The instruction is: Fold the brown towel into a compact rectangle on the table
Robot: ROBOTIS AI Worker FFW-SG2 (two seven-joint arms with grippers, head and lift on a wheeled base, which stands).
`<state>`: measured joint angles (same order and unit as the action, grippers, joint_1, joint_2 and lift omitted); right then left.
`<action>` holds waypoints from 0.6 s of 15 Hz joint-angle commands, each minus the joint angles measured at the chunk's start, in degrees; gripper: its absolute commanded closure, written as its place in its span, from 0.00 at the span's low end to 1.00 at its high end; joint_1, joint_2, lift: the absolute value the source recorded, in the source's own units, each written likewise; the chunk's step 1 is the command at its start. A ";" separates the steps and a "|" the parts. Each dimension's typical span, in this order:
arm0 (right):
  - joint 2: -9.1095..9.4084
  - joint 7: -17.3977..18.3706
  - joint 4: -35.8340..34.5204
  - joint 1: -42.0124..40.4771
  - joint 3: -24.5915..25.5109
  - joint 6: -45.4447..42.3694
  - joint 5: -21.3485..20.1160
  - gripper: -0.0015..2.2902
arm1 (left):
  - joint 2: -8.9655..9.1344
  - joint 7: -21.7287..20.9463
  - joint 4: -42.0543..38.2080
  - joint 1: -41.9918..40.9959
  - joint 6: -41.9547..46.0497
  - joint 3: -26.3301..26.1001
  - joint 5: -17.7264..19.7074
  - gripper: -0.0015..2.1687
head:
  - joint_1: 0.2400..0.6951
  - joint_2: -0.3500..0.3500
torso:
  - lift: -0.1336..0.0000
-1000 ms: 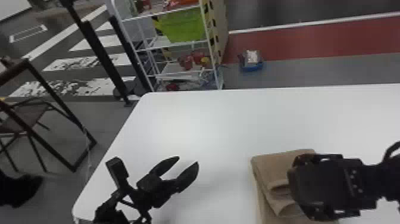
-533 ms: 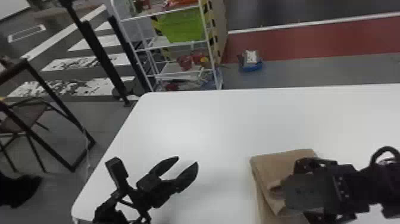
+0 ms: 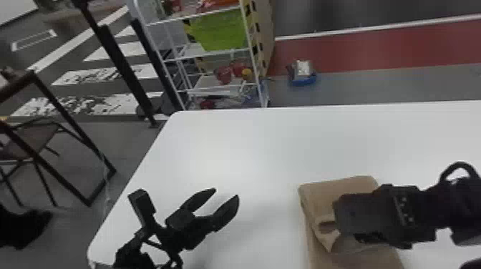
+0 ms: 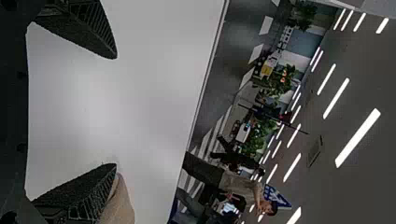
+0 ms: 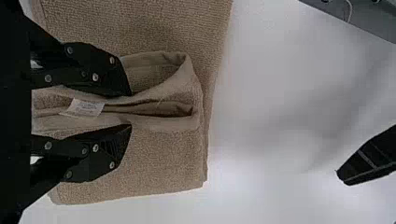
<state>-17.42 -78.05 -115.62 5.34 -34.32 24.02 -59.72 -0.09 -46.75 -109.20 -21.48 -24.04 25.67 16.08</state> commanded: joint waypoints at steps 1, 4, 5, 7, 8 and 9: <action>0.37 -0.28 -0.58 0.55 0.83 0.20 1.10 0.62 | 0.24 0.00 0.13 0.21 0.00 -0.09 0.00 0.02 | 1.00 1.00 | 0.00; 0.46 -0.28 -0.05 0.72 0.48 0.38 0.57 0.66 | 0.24 0.00 0.22 0.21 0.00 -0.09 0.00 0.02 | 1.00 0.99 | 0.00; 0.46 -0.28 0.13 0.72 0.21 0.73 0.04 0.65 | 0.24 0.00 0.22 0.21 0.00 -0.09 0.00 0.02 | 1.00 0.99 | 0.00; 0.55 -0.28 0.30 0.55 -0.40 2.66 -0.40 0.52 | 0.24 -0.09 0.22 0.30 0.00 -0.09 0.00 0.02 | 1.00 0.99 | 0.00; 0.55 -0.28 0.13 0.28 -0.49 3.72 -0.40 0.44 | 0.24 -0.09 0.22 0.21 0.00 -0.09 0.00 0.02 | 1.00 0.99 | 0.00; 0.46 -0.28 -0.22 0.11 -0.49 4.07 -0.31 0.33 | 0.24 -0.18 0.13 0.21 0.00 0.00 0.00 0.02 | 1.00 0.99 | 0.00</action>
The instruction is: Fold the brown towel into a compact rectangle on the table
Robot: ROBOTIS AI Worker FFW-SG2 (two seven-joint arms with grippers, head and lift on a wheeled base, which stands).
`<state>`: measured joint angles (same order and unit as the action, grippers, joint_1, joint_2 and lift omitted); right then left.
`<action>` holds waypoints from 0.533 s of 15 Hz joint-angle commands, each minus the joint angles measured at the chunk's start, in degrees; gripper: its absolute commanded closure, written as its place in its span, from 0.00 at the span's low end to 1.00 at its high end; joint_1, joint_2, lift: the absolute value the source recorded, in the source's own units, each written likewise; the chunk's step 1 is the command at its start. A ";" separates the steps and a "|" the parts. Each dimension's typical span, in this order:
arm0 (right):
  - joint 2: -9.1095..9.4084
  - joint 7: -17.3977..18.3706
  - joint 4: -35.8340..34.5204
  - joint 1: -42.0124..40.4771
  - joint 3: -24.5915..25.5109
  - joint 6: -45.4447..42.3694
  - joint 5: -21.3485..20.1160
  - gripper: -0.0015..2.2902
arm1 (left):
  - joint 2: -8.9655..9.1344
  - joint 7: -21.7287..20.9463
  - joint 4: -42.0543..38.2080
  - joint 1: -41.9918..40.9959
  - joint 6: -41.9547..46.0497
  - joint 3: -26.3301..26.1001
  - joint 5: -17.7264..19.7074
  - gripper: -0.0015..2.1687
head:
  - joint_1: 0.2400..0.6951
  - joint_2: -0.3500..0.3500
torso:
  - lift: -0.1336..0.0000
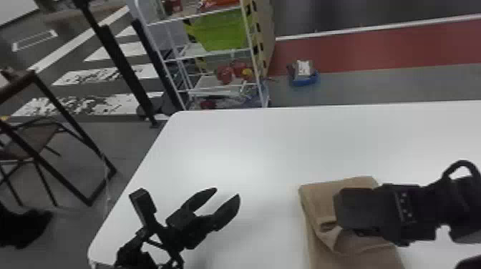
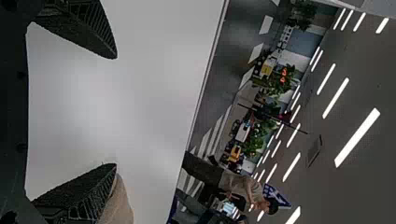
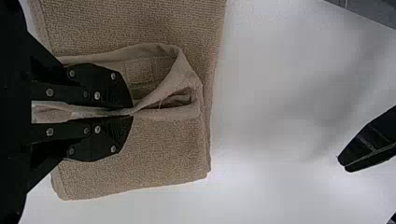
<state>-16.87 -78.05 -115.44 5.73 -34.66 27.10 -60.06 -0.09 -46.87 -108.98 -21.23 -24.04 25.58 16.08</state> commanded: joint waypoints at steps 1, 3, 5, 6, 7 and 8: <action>-0.36 -0.28 -1.19 -0.46 -0.14 1.87 0.12 0.18 | 0.24 -0.06 -0.09 -0.04 0.00 0.09 0.00 0.02 | 1.00 0.99 | 0.00; -0.97 -0.28 -2.25 -1.34 -0.41 2.40 0.12 0.16 | 0.24 -0.15 -0.18 -0.22 -0.18 0.09 0.00 0.02 | 1.00 0.99 | 0.00; -1.41 -0.28 -2.34 -1.78 -0.49 2.57 -0.06 0.16 | 0.24 -0.24 -0.44 -0.31 -0.18 0.09 0.00 0.02 | 1.00 0.99 | 0.00; -1.68 -0.28 -2.78 -1.95 -0.49 2.75 0.03 0.16 | 0.24 -0.24 -0.44 -0.31 -0.18 0.09 0.00 0.02 | 1.00 0.99 | 0.00; -2.20 -0.28 -3.48 -2.13 -0.49 3.63 0.21 0.16 | 0.24 -0.24 -0.53 -0.31 -0.18 0.26 0.00 0.02 | 1.00 0.99 | 0.00; -2.91 -0.28 -3.83 -2.39 -0.49 3.98 0.21 0.16 | 0.24 -0.15 -0.44 -0.31 -0.18 0.35 0.00 0.02 | 1.00 0.99 | 0.00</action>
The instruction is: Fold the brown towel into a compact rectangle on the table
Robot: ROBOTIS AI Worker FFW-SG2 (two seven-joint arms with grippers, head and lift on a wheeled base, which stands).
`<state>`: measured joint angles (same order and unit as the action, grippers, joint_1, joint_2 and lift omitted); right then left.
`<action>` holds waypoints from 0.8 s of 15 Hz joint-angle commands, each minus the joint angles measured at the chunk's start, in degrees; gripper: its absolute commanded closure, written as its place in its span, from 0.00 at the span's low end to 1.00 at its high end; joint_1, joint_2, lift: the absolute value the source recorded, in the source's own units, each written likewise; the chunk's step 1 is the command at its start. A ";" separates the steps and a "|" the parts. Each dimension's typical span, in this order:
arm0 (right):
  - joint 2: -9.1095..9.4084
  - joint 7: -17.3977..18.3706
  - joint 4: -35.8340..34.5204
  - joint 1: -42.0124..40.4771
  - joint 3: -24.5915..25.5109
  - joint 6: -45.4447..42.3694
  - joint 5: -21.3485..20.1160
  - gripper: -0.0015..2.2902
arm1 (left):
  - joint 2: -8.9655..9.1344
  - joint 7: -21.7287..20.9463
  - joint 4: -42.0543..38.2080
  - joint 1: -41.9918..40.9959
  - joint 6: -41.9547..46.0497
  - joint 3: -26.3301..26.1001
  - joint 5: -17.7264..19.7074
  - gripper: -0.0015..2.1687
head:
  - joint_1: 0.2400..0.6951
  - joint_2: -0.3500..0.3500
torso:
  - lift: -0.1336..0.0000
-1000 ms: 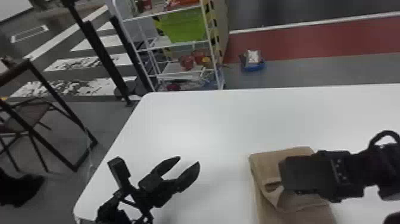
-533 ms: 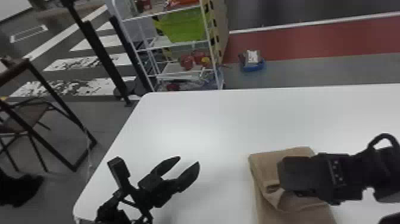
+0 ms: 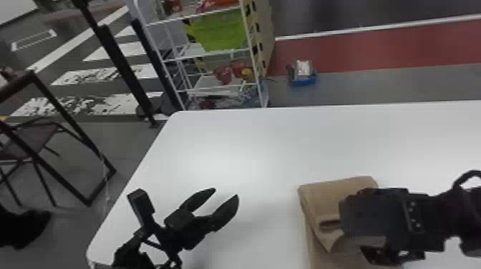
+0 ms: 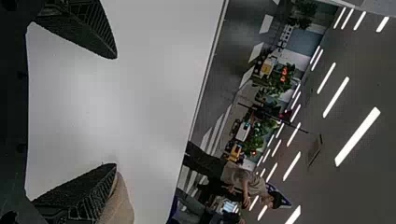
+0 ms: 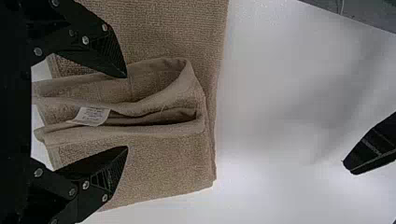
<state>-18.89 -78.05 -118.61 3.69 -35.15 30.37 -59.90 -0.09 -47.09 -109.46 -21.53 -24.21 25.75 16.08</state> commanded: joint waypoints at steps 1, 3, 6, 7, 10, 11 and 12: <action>-0.98 -0.28 -0.65 -0.35 0.00 0.53 -0.04 0.16 | 0.24 0.07 0.03 0.00 -0.01 0.17 0.00 0.02 | 1.00 0.98 | 0.00; -0.89 -0.28 0.40 0.09 -0.35 0.18 -0.39 0.16 | 0.24 0.07 0.03 0.08 -0.01 0.00 0.00 0.02 | 1.00 0.98 | 0.00; -0.89 -0.28 0.75 0.53 -0.62 0.35 -0.48 0.16 | 0.24 0.24 0.21 0.26 -0.01 0.09 -0.09 0.02 | 1.00 0.97 | 0.00; -0.98 -0.28 1.28 0.70 -0.88 0.18 -0.83 0.16 | 0.24 0.24 0.21 0.26 -0.01 0.09 -0.09 0.02 | 1.00 0.97 | 0.00; -1.06 -0.28 1.81 0.70 -1.14 0.18 -1.53 0.16 | 0.24 0.33 0.38 0.44 -0.01 0.00 -0.17 0.02 | 1.00 0.97 | 0.00; -1.24 -0.28 1.37 0.70 -1.14 0.35 -1.53 0.16 | 0.24 0.42 0.38 0.52 -0.01 0.00 -0.17 0.02 | 1.00 0.96 | 0.00; -1.50 -0.28 1.10 0.62 -1.23 0.35 -1.45 0.16 | 0.24 0.42 0.38 0.52 -0.01 -0.09 -0.26 0.02 | 1.00 0.96 | 0.00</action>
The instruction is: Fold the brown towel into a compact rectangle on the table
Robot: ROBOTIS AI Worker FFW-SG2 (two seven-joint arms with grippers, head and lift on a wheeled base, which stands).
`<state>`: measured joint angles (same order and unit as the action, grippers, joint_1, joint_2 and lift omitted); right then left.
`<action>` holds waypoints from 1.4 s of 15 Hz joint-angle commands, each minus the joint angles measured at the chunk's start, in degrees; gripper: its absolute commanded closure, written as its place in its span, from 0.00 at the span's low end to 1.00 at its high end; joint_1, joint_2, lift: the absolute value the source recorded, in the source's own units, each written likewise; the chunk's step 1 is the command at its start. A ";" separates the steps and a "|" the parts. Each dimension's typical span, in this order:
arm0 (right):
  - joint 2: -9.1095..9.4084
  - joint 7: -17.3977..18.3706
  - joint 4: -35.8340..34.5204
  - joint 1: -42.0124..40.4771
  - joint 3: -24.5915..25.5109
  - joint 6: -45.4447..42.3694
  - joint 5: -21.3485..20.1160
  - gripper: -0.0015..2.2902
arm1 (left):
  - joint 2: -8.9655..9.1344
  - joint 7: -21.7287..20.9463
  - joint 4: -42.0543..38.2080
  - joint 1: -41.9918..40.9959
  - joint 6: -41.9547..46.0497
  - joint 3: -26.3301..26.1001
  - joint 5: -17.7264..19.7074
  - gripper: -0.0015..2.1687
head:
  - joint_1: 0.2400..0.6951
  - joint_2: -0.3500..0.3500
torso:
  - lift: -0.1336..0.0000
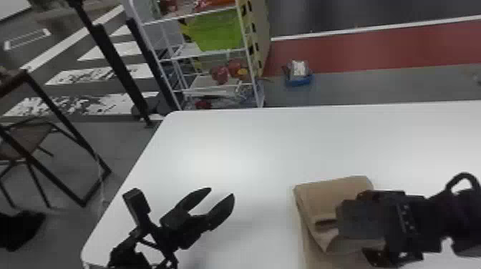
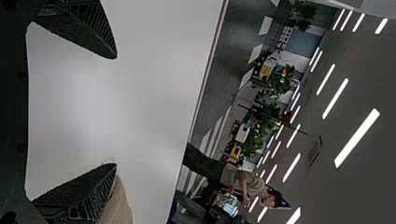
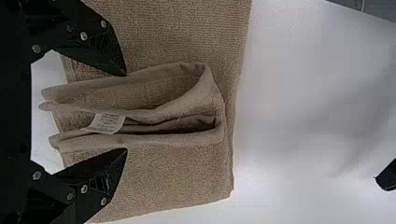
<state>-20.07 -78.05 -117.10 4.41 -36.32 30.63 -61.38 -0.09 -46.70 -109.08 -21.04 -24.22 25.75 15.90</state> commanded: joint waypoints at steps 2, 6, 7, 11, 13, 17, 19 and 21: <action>-0.58 -0.28 -0.32 -0.36 -0.34 -0.08 -0.05 0.16 | 0.24 0.12 0.10 0.03 0.00 -0.26 -0.08 0.02 | 1.00 0.96 | 0.00; -0.58 -0.28 0.38 -0.36 -0.51 -0.78 -0.84 0.16 | 0.24 0.21 0.10 0.12 0.00 -0.52 -0.08 0.02 | 1.00 0.95 | 0.00; -0.41 -0.28 0.56 -0.36 -0.51 -0.78 -0.84 0.16 | 0.24 0.21 0.28 0.21 0.00 -0.52 -0.17 0.02 | 1.00 0.95 | 0.00; 0.12 -0.28 1.26 0.08 -0.69 -0.96 -0.40 0.28 | 0.24 0.03 0.45 0.21 0.00 -0.79 -0.17 0.02 | 1.00 0.95 | 0.00; 0.47 -0.28 1.35 0.43 -0.69 -0.96 -0.23 0.31 | 0.24 0.12 0.63 0.30 0.18 -0.79 -0.17 0.02 | 1.00 0.95 | 0.00; 1.09 -0.28 1.26 1.48 -0.60 -0.08 1.09 0.31 | 0.24 0.12 0.71 0.38 0.00 -0.79 -0.17 0.02 | 1.00 0.96 | 0.00; 1.53 -0.28 1.97 2.01 -0.60 -0.26 1.18 0.41 | 0.24 0.12 0.80 0.38 0.18 -0.79 -0.17 0.02 | 1.00 0.96 | 0.00; 2.05 -0.28 3.46 2.62 -0.34 -0.61 1.18 0.57 | 0.24 0.12 0.89 0.38 0.18 -0.79 -0.17 0.02 | 1.00 0.97 | 0.00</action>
<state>-18.44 -78.05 -114.75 6.59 -36.84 30.33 -60.23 -0.09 -46.58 -108.27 -20.65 -24.05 24.96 15.73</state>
